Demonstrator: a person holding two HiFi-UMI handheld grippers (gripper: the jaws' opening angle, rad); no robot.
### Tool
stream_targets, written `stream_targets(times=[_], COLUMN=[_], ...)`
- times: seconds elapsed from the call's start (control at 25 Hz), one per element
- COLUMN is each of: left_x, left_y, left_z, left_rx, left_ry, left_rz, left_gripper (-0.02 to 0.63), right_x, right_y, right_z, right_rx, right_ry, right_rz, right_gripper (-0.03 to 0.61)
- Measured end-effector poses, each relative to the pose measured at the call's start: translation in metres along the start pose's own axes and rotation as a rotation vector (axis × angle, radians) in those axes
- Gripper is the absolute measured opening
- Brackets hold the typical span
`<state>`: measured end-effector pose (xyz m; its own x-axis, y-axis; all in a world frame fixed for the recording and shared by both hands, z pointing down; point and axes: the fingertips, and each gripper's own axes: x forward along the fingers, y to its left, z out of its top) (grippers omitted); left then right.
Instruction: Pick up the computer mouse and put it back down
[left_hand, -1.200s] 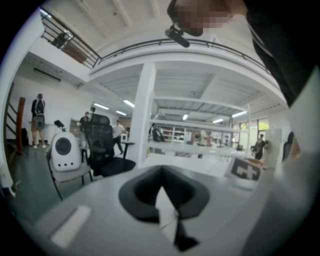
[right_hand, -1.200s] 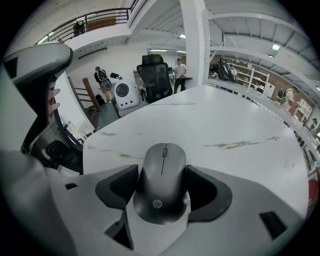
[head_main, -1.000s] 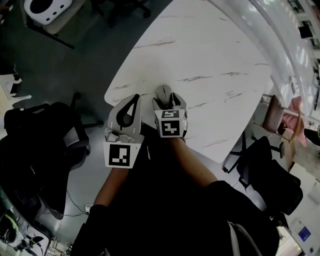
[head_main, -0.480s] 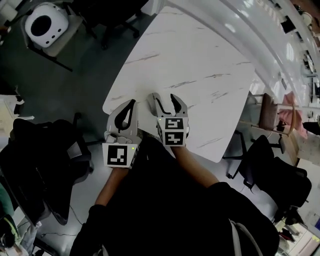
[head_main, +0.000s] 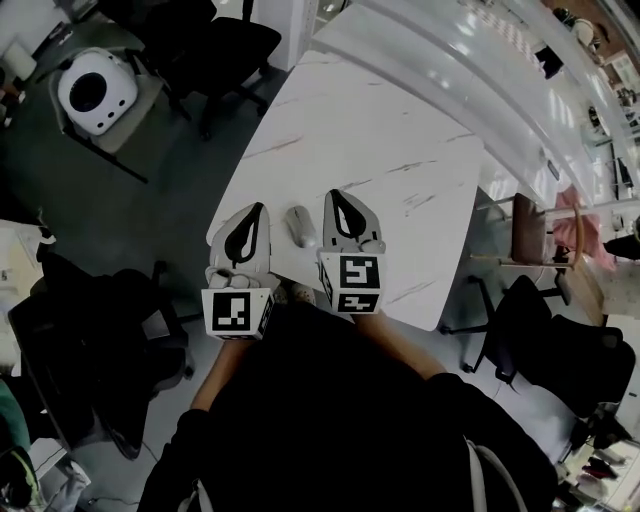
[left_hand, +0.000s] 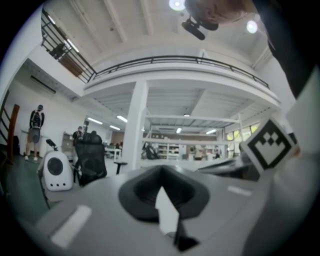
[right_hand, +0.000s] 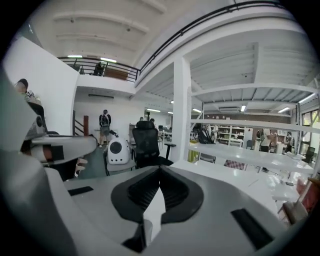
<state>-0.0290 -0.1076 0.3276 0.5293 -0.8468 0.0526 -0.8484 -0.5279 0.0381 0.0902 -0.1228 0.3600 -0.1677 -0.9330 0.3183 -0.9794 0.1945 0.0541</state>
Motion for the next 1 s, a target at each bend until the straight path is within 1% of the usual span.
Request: stream_targets(times=[0.2,0.36,0.52,0.72,1.0], left_x=[-0.006,-0.011,-0.012,-0.014,-0.015], left_y=[-0.001,-0.002,-0.002,0.001,0.0], left_z=[0.033,0.054,0.064,0.057,0.057], left_rx=[0.013,0.032,0.041,0.028,0.023], left_ry=[-0.06,-0.093,-0.111,-0.093,-0.095], left_rz=[0.017,0.03,0.033,0.031,0.019], left_gripper=[0.008,0.008,0.008,0.008,0.008], right_x=[-0.025,-0.04,-0.043,-0.044,-0.045], right_y=[0.004,0.005,0.007,0.012,0.016], right_z=[0.052,0.071,0.075,0.074,0.073], right_rx=[-0.023,-0.039,-0.056,-0.041,-0.029], right_ry=[-0.144,-0.205,-0.22,-0.231,-0.227], right_rz=[0.022,0.03,0.032,0.048,0.051], right_gripper=[0.02,0.02,0.018,0.018,0.018])
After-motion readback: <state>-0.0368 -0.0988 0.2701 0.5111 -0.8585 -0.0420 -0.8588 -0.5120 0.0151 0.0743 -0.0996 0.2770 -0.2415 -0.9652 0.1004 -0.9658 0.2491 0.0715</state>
